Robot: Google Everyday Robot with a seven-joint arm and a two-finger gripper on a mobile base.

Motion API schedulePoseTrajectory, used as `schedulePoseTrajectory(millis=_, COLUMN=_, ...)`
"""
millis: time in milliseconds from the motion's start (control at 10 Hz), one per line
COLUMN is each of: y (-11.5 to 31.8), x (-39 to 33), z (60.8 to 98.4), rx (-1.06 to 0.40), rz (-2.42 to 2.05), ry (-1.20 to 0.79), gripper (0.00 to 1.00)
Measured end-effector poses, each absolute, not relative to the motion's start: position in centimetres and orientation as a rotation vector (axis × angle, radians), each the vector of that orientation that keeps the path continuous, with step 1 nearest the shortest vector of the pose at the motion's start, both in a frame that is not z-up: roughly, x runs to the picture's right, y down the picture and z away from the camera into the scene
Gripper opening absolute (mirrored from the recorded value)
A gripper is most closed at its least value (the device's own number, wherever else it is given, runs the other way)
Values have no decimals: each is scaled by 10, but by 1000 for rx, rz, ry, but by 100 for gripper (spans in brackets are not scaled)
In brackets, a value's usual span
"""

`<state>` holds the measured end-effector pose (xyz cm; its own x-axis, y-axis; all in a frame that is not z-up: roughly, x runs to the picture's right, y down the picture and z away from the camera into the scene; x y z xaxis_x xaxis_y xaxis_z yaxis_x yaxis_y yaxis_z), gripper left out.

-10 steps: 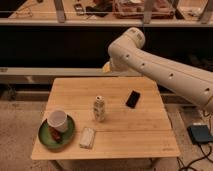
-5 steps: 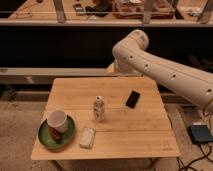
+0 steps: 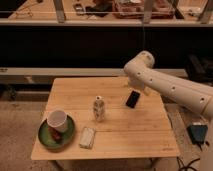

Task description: Place the eraser on the white sponge

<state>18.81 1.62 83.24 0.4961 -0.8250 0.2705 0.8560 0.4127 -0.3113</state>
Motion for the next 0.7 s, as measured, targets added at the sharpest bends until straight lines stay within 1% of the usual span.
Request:
schedulePoseTrajectory(millis=200, y=40, x=186, z=868, rx=-471, rz=-964, ry=-107, gripper=80)
schedulePoseTrajectory(millis=300, y=41, x=181, z=885, rx=-469, rz=-925, ry=-126, gripper=80)
schedulePoseTrajectory(millis=700, y=34, x=180, z=914, rx=-431, rz=-885, ry=-197, gripper=80)
